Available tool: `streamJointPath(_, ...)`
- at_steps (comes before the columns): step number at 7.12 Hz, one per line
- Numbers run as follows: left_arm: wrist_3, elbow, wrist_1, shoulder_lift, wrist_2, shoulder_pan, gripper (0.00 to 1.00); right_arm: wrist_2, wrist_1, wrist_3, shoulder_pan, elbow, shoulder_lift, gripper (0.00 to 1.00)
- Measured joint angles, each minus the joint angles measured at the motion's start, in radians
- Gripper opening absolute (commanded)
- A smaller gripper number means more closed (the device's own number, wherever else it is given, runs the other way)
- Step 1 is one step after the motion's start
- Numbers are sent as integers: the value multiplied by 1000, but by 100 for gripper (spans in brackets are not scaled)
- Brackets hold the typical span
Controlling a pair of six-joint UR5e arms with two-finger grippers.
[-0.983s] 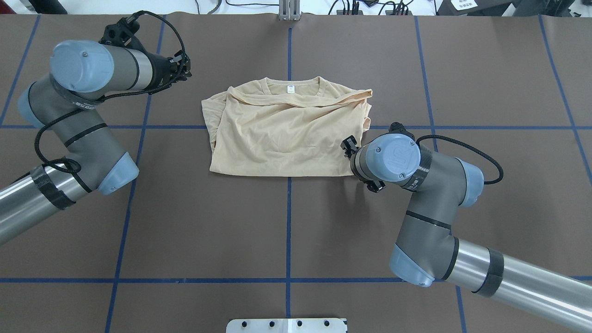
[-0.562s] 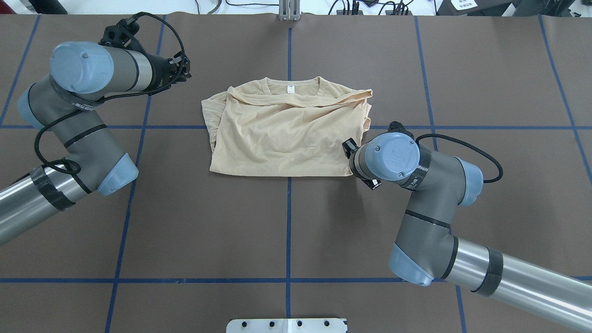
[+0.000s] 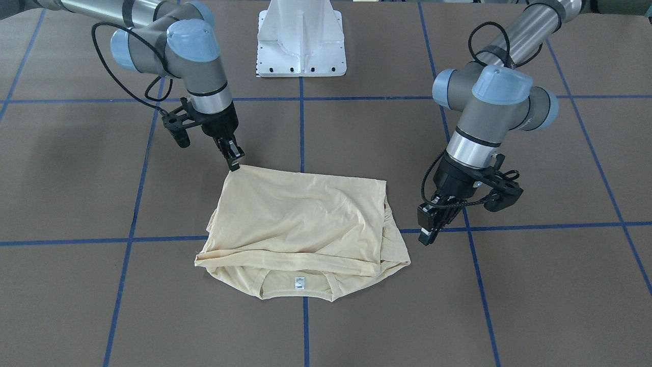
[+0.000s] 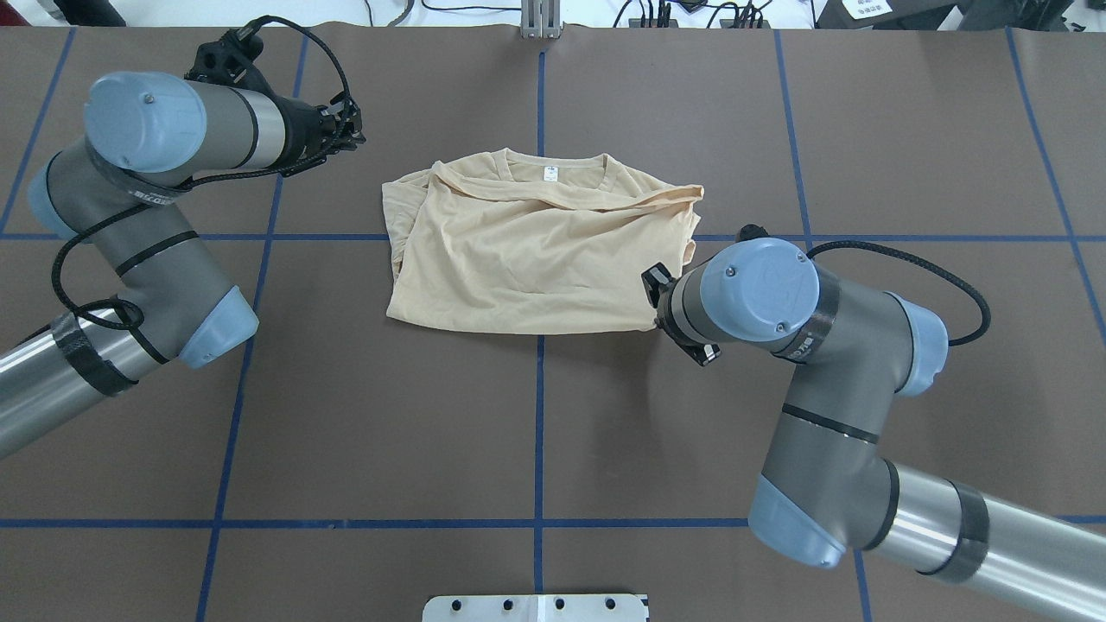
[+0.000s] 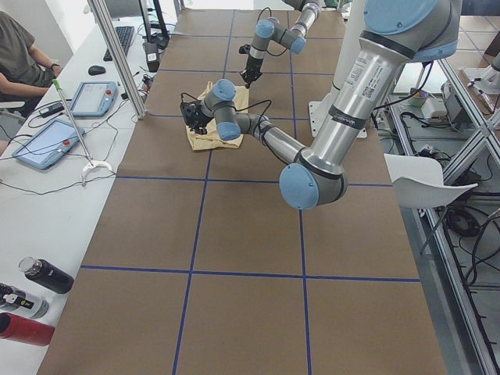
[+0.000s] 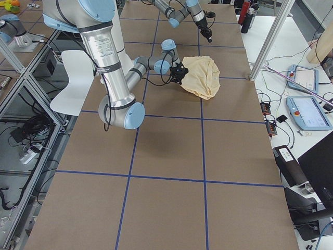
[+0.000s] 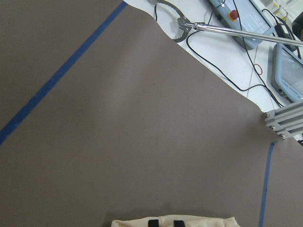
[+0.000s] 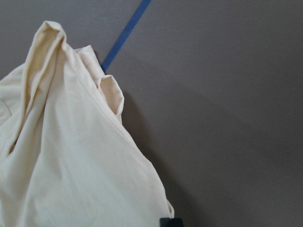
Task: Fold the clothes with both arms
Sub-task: 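Drag the grasped corner toward the robot, rotating the shirt, with the right gripper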
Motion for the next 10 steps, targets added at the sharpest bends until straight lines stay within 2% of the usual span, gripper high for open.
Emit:
streamJointPath(2,-1,-56,37,1,-67,0,23,0,-235,10,-127,180,-2,0)
streamJointPath(3,-2,-76,50,2,-101,0,23,4,-301,13,-198,246,-1,0)
streamJointPath(4,-2,-90,55,2,-132,0,23,16,-341,25,-267,281,4,99)
streamJointPath(7,-3,-105,82,2,-178,2,23,36,-381,95,-383,299,9,100)
streamJointPath(8,-4,-120,117,5,-182,11,25,37,-386,102,-365,300,5,100)
streamJointPath(10,-7,-201,187,63,-172,73,28,45,-389,83,-237,296,2,100)
